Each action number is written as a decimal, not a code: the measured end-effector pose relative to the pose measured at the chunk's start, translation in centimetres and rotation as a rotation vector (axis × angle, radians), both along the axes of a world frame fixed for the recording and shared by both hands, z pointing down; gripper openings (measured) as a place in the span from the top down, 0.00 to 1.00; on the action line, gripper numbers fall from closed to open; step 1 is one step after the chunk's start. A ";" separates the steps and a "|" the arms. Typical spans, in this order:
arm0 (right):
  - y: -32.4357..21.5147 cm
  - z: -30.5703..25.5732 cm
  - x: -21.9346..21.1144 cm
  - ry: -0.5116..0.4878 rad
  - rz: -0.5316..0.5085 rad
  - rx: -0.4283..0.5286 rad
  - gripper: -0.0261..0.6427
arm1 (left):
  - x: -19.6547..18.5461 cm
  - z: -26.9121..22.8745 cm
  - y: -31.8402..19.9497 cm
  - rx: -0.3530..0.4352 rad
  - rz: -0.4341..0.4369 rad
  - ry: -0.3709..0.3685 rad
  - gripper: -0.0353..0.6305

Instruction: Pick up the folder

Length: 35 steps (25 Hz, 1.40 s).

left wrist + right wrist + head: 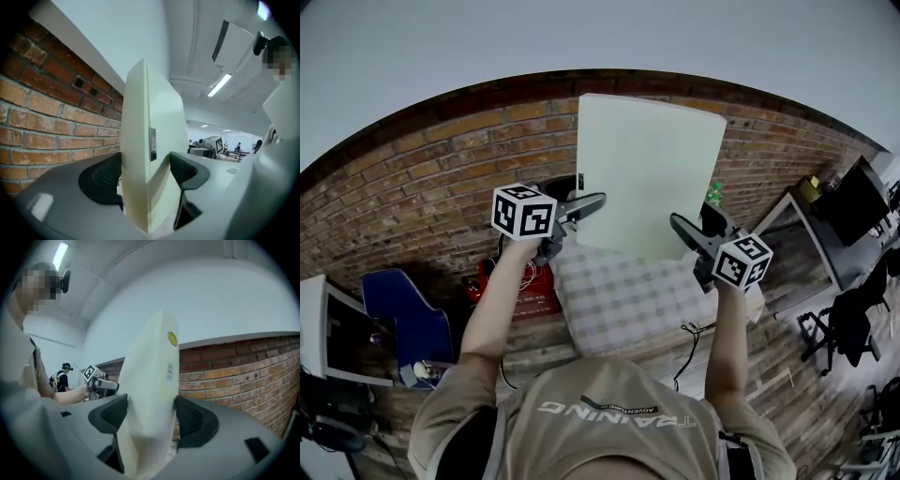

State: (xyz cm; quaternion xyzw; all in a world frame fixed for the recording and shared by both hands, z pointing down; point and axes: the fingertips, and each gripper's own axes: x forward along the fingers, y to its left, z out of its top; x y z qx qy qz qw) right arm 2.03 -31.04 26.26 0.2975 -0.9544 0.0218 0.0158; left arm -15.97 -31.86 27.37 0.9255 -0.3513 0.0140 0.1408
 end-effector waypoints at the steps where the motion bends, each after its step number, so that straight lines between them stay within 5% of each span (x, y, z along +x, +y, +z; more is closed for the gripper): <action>1: 0.1 -0.5 0.0 -0.007 -0.002 0.008 0.53 | 0.0 -0.6 0.1 0.014 -0.003 0.001 0.48; 11: 1.4 -3.7 0.4 -0.006 0.000 0.079 0.53 | 0.4 -4.6 1.3 0.113 -0.014 -0.022 0.48; 35: -1.8 -0.1 1.6 -0.037 0.043 0.027 0.53 | 1.3 -1.0 -2.9 0.086 0.028 0.049 0.48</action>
